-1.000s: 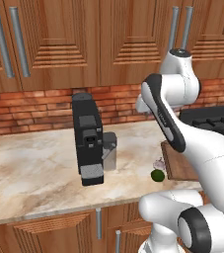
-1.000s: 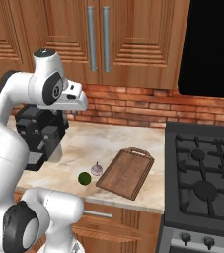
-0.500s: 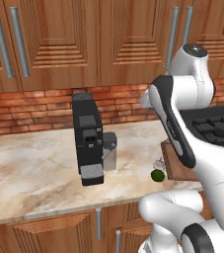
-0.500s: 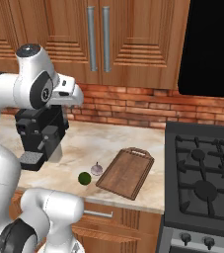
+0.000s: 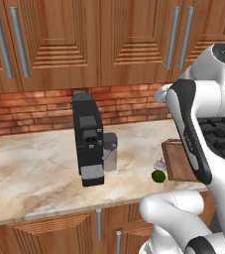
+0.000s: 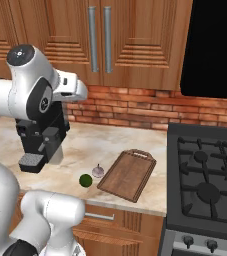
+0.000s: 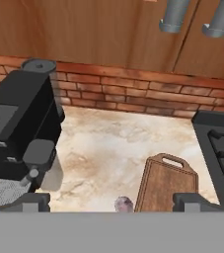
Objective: Open the cabinet. Place the bowl and condiment on the counter. Then place the lime and garlic on the cutting board.
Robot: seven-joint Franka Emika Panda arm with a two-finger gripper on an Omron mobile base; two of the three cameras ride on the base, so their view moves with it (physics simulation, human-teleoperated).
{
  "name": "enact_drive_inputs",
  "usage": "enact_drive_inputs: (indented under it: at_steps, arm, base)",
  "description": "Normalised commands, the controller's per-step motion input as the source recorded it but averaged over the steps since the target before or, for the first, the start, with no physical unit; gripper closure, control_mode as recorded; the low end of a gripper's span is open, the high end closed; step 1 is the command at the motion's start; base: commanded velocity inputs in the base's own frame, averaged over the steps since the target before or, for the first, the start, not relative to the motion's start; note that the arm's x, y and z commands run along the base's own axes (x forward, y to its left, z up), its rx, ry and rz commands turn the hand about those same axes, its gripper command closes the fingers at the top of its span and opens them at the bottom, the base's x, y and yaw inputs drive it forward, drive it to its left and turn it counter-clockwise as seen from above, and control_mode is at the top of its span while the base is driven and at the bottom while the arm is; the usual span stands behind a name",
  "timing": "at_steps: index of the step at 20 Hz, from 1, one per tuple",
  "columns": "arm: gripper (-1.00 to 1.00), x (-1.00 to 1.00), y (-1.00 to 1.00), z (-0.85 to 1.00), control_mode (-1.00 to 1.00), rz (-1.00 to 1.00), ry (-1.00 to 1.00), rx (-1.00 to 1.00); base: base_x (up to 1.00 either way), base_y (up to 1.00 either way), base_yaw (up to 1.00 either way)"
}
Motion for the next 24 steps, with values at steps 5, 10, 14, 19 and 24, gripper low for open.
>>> enact_drive_inputs:
  at_steps: [5,10,14,19,24]
  arm:
    - [-1.00,-0.08,-0.28,0.49,-1.00,0.03,-0.08,0.01]
    - [-1.00,-0.05,-0.20,0.40,-1.00,0.03,-0.07,0.00]
    - [-1.00,-0.13,-0.14,0.30,-1.00,0.05,-0.10,0.00]
    - [-1.00,-0.16,-0.16,0.32,-1.00,0.05,-0.11,0.00]
    - [-1.00,-0.08,-0.14,0.38,-1.00,0.02,-0.07,0.00]
  base:
    - [0.00,0.00,0.00]
    - [0.00,0.00,0.00]
    - [0.00,0.00,0.00]
    - [0.00,0.00,0.00]
    - [0.00,0.00,0.00]
